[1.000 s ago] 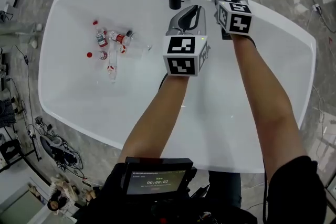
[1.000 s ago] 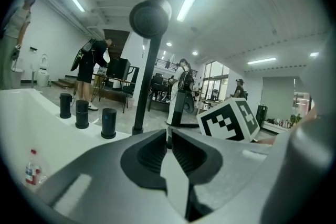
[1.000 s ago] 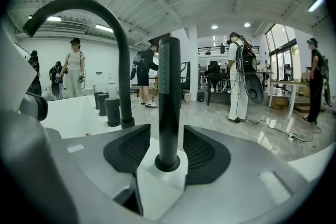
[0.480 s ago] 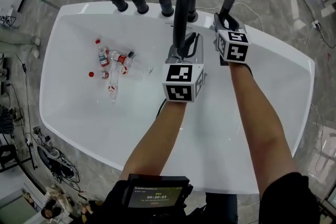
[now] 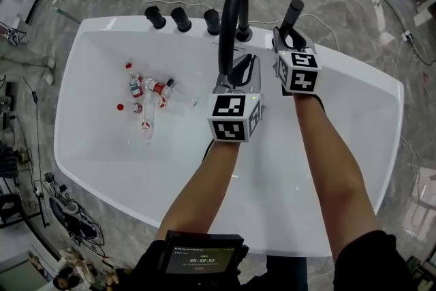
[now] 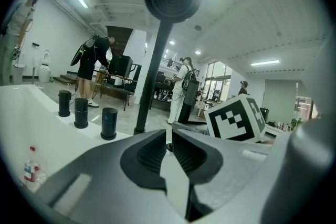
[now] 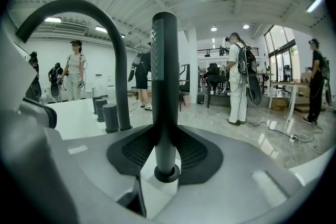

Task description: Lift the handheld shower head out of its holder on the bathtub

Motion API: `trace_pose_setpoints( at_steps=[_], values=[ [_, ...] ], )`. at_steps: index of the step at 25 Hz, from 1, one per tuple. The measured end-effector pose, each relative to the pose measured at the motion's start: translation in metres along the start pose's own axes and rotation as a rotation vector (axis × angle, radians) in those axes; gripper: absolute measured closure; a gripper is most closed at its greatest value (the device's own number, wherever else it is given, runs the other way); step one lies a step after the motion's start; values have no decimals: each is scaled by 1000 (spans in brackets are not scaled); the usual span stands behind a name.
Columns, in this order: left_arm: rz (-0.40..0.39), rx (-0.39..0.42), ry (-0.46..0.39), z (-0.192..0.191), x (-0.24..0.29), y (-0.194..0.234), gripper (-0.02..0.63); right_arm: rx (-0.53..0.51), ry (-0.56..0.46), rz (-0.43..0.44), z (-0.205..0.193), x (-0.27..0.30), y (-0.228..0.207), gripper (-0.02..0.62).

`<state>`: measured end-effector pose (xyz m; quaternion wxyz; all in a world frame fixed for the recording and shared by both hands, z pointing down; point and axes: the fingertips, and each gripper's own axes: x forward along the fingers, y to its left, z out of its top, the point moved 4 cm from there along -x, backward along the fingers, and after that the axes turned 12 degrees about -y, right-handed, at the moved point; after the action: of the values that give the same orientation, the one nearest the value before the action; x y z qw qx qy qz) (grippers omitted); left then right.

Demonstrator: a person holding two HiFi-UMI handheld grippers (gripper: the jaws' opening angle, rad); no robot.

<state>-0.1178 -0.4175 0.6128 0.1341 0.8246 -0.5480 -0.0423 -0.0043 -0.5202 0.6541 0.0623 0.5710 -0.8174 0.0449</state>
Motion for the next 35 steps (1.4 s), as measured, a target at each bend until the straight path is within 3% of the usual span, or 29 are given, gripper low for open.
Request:
trace_pose_setpoints(
  at_steps=[6, 17, 28, 35],
  values=[
    [-20, 12, -6, 34, -12, -30, 580, -15, -51, 11, 54, -31, 4, 442],
    [-43, 22, -70, 161, -72, -117, 580, -12, -162, 54, 213, -150, 25, 442],
    [-56, 60, -206, 304, -180, -240, 580, -30, -398, 98, 396, -354, 35, 442],
    [-96, 116, -312, 378, -254, -343, 580, -36, -593, 154, 505, -496, 30, 442]
  ],
)
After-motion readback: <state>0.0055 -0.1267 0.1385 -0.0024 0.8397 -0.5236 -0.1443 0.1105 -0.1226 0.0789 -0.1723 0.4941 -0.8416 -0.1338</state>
